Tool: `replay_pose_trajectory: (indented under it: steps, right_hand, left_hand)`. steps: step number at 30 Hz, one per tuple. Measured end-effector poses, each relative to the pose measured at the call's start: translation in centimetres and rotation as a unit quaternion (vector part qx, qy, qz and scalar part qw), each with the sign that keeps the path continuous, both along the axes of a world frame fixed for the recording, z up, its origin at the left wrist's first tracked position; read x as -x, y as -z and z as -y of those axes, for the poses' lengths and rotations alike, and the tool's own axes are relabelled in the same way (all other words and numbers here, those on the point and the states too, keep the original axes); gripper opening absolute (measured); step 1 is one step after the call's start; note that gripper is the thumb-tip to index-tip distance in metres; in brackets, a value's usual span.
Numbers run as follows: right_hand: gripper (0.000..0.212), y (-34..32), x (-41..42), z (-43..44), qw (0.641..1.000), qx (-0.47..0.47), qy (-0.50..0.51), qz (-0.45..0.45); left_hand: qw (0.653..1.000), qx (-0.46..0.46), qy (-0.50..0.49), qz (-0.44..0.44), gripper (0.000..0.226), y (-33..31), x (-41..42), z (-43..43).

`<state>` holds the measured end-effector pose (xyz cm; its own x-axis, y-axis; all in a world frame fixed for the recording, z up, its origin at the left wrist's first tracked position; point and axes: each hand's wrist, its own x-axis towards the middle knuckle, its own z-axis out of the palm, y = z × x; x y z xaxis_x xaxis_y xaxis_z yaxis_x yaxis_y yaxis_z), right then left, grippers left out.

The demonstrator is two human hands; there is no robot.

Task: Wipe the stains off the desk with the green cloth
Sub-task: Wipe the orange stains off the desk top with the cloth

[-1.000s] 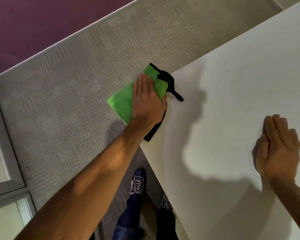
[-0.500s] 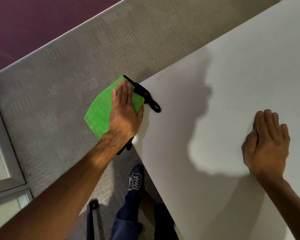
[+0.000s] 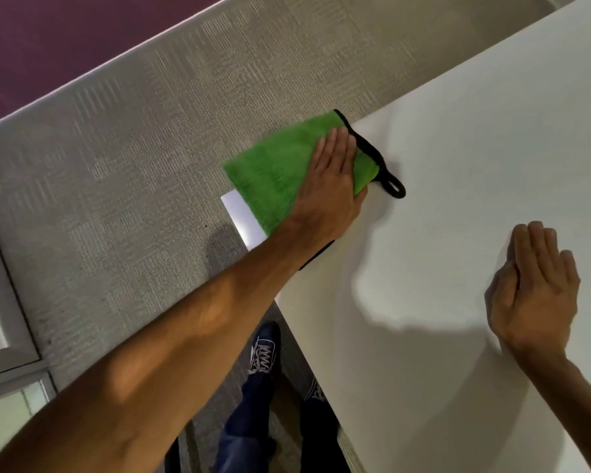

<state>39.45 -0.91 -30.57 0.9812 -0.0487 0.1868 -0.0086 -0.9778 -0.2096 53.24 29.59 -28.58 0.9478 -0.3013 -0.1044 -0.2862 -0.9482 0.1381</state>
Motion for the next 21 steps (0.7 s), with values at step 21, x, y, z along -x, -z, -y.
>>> replay_pose_trajectory:
  steps: [21]
  right_hand:
    - [0.053,1.1,-0.2,0.3,1.0,-0.001,-0.005,0.025]
  left_hand:
    - [1.0,0.024,-0.017,-0.005,0.069,0.0,-1.7,-2.9]
